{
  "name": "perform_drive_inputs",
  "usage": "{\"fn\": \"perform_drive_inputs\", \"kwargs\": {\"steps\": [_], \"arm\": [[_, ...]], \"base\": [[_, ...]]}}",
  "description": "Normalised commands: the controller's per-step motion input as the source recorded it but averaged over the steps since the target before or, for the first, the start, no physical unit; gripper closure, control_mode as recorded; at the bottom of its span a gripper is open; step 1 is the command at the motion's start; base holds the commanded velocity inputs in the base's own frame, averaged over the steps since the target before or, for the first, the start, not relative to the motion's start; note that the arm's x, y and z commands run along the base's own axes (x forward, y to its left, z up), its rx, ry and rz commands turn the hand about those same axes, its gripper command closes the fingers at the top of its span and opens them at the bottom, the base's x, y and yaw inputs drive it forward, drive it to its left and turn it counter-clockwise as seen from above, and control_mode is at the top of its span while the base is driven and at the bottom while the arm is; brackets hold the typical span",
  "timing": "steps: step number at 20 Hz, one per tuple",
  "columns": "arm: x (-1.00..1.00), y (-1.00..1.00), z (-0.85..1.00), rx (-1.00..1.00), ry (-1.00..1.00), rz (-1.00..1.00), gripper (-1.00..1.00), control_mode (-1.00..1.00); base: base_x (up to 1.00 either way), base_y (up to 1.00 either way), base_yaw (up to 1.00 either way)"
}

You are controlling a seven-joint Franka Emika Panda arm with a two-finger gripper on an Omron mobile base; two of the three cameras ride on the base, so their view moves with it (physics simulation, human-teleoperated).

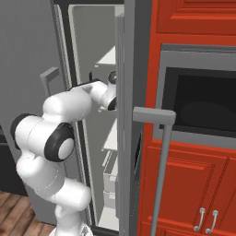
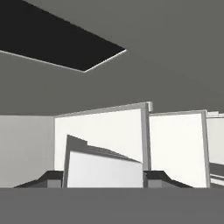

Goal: The ice cube tray has been filled with water. Take the tray and place it in the freezer to make ice. Close the freezer door after placing the tray.

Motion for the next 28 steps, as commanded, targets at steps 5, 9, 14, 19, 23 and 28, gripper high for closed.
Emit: {"fn": "perform_drive_inputs", "kwargs": {"steps": [5,9,14,19,23,28], "arm": [[0.49,0.0,-0.76,-0.01,-0.04,0.0,1.0,-1.0],[0.26,0.0,-1.0,-0.07,-0.21,0.0,1.0,-1.0],[0.23,0.0,-1.0,-0.09,-0.3,0.0,1.0,-1.0],[0.46,0.0,-0.7,-0.02,-0.16,0.0,1.0,-1.0],[0.7,-0.32,-0.02,0.04,0.13,0.0,1.0,-1.0],[0.98,-0.58,0.0,0.08,0.21,0.02,-1.0,-1.0]], "base": [[0.0,0.0,0.0],[0.0,0.0,0.0],[0.0,0.0,0.0],[0.0,0.0,0.0],[0.0,0.0,0.0],[0.0,0.0,0.0]]}}
